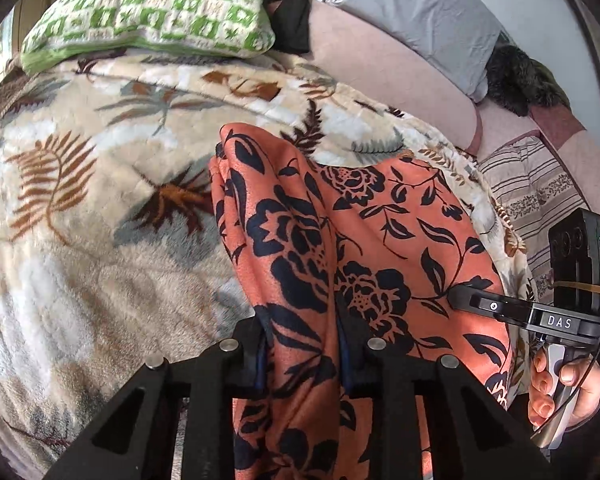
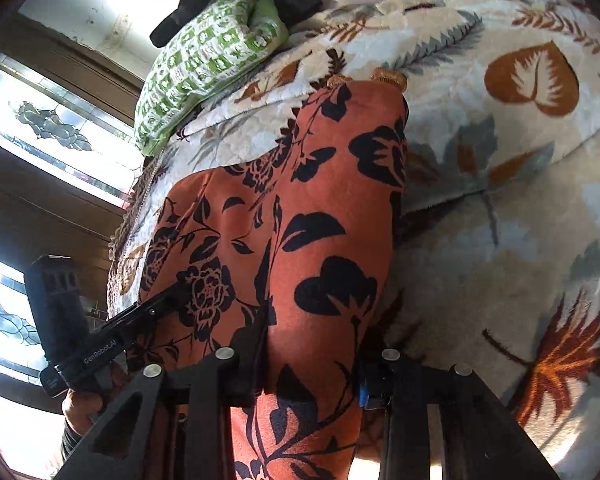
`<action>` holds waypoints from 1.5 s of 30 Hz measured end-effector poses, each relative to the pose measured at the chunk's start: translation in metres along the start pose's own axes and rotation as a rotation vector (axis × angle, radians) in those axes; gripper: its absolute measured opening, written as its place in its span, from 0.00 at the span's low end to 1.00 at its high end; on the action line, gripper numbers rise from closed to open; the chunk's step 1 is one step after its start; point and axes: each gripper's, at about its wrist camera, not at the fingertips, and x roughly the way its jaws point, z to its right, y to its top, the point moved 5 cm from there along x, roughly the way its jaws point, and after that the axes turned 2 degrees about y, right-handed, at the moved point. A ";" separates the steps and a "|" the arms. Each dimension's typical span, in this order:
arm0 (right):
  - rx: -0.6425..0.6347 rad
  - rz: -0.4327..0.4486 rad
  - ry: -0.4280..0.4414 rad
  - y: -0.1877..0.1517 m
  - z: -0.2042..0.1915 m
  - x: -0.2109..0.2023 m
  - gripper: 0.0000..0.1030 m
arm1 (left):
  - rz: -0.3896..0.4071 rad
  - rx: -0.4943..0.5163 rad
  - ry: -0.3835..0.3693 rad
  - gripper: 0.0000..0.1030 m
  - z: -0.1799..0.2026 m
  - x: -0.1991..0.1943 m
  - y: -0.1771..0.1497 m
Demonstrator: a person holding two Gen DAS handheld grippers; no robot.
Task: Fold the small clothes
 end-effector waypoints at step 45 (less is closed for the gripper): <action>0.381 0.177 0.029 0.100 0.144 -0.029 0.90 | -0.106 0.213 0.212 0.62 0.089 0.074 -0.001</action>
